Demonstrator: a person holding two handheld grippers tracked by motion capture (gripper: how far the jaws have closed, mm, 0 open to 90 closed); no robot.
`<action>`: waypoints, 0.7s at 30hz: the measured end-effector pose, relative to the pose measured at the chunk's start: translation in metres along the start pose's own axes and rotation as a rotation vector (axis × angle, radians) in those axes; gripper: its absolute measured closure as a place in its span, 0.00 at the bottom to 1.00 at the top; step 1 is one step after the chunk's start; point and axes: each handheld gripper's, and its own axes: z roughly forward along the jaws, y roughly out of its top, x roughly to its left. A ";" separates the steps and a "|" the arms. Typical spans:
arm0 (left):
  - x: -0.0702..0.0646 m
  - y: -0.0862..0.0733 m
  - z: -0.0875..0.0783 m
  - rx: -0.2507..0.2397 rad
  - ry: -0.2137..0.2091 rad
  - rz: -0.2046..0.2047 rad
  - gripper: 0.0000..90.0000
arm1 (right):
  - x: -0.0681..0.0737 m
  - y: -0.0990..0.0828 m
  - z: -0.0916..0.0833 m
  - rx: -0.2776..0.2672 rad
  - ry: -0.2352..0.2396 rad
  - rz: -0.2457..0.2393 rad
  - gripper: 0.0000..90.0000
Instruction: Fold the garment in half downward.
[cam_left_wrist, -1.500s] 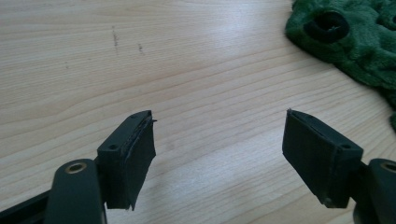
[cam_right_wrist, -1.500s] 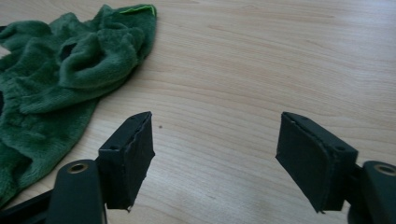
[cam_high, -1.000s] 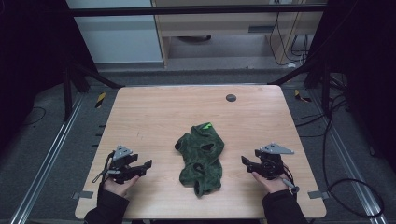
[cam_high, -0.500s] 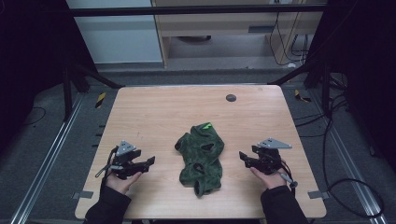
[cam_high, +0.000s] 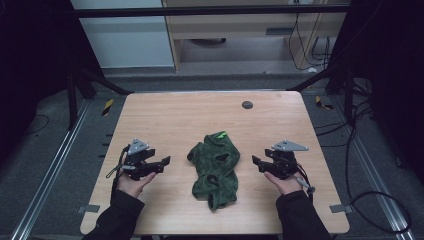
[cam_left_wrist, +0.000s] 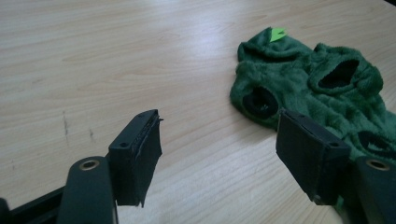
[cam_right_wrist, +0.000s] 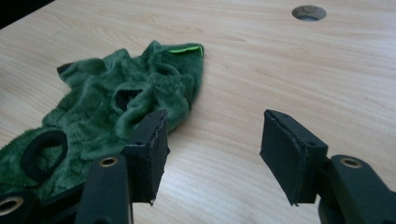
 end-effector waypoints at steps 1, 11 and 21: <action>0.000 0.000 0.000 0.000 0.000 0.000 0.34 | 0.000 0.000 0.000 0.000 0.000 0.000 0.46; 0.001 0.015 0.009 0.004 -0.005 0.014 0.34 | 0.002 0.016 0.007 -0.013 0.005 -0.015 0.50; -0.004 0.024 0.026 0.028 -0.019 0.037 0.37 | 0.007 0.029 0.019 0.004 0.013 -0.025 0.52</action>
